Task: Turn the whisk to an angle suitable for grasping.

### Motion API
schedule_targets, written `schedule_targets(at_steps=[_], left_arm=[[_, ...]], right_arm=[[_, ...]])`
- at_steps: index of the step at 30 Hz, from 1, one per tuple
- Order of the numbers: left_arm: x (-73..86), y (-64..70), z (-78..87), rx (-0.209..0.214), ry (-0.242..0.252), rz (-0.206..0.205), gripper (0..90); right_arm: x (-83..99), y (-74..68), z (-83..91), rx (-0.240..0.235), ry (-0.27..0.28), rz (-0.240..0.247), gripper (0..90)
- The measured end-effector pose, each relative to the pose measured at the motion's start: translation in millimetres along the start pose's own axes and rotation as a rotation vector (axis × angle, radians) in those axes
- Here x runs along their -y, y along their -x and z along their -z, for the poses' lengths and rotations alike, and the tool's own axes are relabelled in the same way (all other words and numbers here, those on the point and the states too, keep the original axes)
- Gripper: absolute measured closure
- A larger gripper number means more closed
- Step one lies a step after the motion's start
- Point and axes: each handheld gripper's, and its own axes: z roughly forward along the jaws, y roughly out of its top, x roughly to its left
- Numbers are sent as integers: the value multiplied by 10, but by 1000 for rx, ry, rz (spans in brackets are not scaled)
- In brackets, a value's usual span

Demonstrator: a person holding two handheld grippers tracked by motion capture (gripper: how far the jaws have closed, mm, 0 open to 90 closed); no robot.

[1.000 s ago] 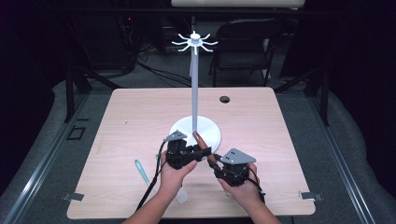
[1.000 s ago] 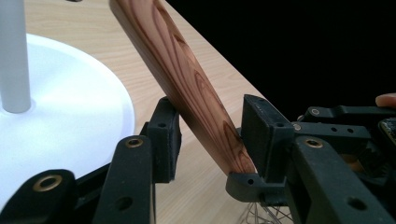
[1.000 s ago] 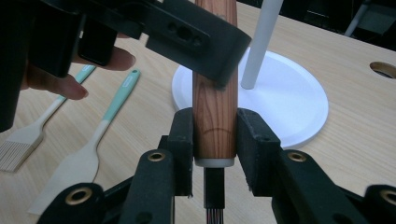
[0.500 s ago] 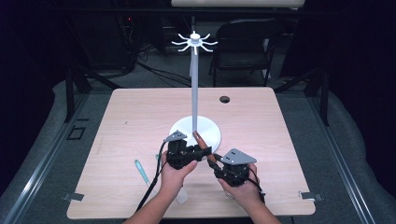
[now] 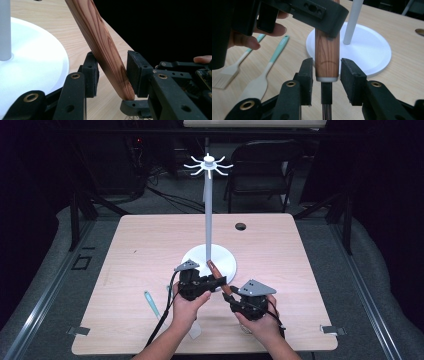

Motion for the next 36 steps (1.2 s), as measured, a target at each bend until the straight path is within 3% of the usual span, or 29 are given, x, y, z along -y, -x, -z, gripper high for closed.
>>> schedule_targets(at_steps=[6,7,13,19,25,27,36], left_arm=[[-1,2,6,3,2,-4,629],[-5,-3,13,1,-1,-6,629],[-9,-10,22,2,2,-6,631],[-11,-12,21,3,4,-7,631],[-14,-13,25,-4,6,-10,627],[-14,-4,32,-7,9,-8,626],[47,52,-5,12,-4,0,593]], right_arm=[[28,89,20,-59,-57,-76,619],[42,124,34,-86,-63,-114,627],[43,220,33,-170,-105,-148,665],[33,179,12,-148,-122,-116,793],[24,172,6,-150,-120,-102,804],[16,137,10,-130,-115,-76,807],[-16,83,42,-71,-74,-56,808]])
